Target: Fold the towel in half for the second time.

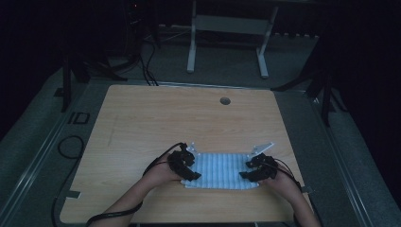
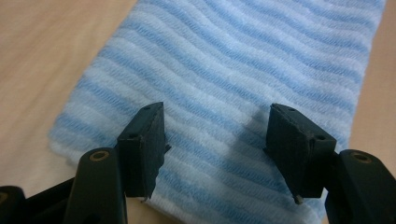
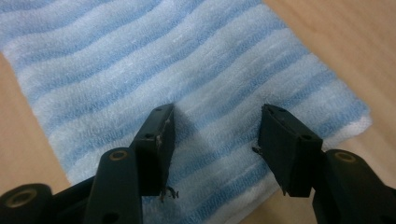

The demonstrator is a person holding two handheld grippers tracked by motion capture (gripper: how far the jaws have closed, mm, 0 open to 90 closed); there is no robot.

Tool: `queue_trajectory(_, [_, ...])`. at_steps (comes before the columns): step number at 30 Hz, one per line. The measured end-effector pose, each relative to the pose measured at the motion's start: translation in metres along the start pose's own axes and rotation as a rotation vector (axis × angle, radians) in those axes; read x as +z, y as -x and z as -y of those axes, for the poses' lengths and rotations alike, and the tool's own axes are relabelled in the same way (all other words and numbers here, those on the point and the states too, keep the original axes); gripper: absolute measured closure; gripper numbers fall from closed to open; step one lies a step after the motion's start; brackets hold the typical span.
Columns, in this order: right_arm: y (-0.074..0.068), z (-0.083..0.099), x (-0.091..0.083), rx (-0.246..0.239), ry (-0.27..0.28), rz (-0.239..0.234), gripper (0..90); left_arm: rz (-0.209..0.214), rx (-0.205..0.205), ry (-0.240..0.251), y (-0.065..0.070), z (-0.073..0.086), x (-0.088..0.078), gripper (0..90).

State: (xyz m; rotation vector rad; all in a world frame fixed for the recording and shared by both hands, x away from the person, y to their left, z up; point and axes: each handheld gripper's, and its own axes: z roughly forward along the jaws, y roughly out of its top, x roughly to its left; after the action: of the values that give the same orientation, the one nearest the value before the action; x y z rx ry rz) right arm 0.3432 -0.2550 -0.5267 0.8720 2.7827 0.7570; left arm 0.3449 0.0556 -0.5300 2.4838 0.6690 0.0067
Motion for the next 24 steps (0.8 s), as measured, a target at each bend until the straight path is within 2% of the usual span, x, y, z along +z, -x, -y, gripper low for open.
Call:
queue_trajectory(9, [0.016,-0.036,0.018,-0.006,-0.032,-0.007,44.4,-0.066,-0.029,-0.040,-0.029,-0.002,-0.006,37.9])
queue_trajectory(10, [0.018,-0.040,0.020,-0.003,-0.030,-0.006,44.2,-0.072,-0.020,-0.048,-0.032,-0.003,-0.007,37.9])
queue_trajectory(14, [0.024,-0.053,0.029,-0.004,-0.024,-0.008,43.9,-0.082,-0.040,-0.051,-0.045,-0.002,-0.010,37.9])
queue_trajectory(16, [0.026,-0.059,0.032,-0.005,-0.021,-0.008,43.8,-0.084,-0.037,-0.066,-0.052,-0.003,-0.012,37.9])
queue_trajectory(20, [0.031,-0.070,0.039,0.007,-0.012,-0.003,43.8,-0.116,-0.061,-0.072,-0.066,-0.004,-0.013,37.9])
queue_trajectory(24, [0.034,-0.080,0.045,0.005,-0.017,0.009,43.7,-0.129,-0.065,-0.085,-0.075,-0.006,-0.014,37.9])
